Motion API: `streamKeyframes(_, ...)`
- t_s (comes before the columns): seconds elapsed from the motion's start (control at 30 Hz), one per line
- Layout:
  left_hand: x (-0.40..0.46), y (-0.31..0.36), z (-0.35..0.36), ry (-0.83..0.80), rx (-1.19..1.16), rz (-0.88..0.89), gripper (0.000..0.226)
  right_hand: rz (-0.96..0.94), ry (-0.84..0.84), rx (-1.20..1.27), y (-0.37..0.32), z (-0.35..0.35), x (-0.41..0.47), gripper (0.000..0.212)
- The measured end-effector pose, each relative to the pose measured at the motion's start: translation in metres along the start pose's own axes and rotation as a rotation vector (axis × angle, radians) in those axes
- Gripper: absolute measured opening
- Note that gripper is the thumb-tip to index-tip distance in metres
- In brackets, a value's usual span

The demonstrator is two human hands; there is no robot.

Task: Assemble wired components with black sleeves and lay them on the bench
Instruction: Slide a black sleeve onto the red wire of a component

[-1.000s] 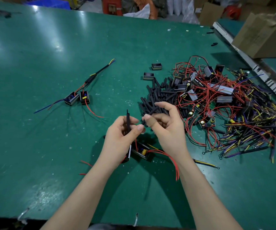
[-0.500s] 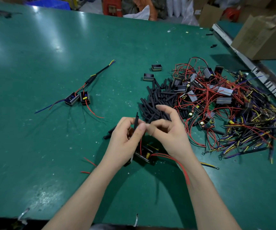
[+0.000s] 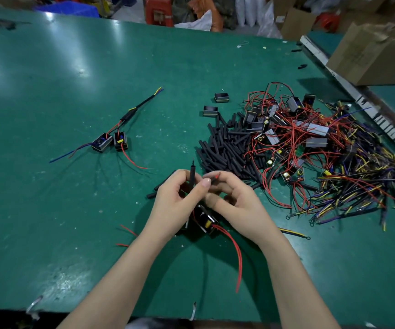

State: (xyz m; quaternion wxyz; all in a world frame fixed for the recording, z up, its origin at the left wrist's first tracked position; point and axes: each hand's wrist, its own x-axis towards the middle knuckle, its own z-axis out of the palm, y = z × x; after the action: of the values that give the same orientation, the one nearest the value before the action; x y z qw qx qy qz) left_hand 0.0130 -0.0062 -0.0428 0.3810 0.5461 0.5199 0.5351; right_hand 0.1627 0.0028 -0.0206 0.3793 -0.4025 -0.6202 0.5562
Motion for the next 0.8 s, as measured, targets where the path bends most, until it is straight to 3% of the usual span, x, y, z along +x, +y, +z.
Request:
streamKeyframes(0.1,-0.001,0.001,-0.001,0.004,0.040,0.065,0.010,-0.016,0.010,0.008,-0.004,-0.001,0.000,0.018)
streamKeyframes(0.33,-0.004,0.007,-0.003,-0.132,0.078,-0.030,0.007,-0.139,0.361,-0.210,-0.008,-0.003,0.007,0.016)
streamKeyframes(0.47,-0.007,0.013,-0.006,-0.198,0.104,-0.030,0.011,-0.134,0.521,-0.098,-0.007,0.007,0.008,0.020)
streamKeyframes(0.53,-0.007,0.016,-0.005,-0.227,0.105,-0.064,0.014,-0.074,0.497,-0.013,-0.009,0.007,0.008,0.022)
streamKeyframes(0.67,-0.006,0.019,-0.005,-0.276,0.112,-0.102,0.022,0.030,0.209,0.050,-0.022,-0.002,0.006,0.017)
streamKeyframes(0.8,-0.004,0.023,-0.004,-0.230,0.155,-0.010,0.014,0.068,0.341,0.115,-0.023,0.005,0.007,0.023)
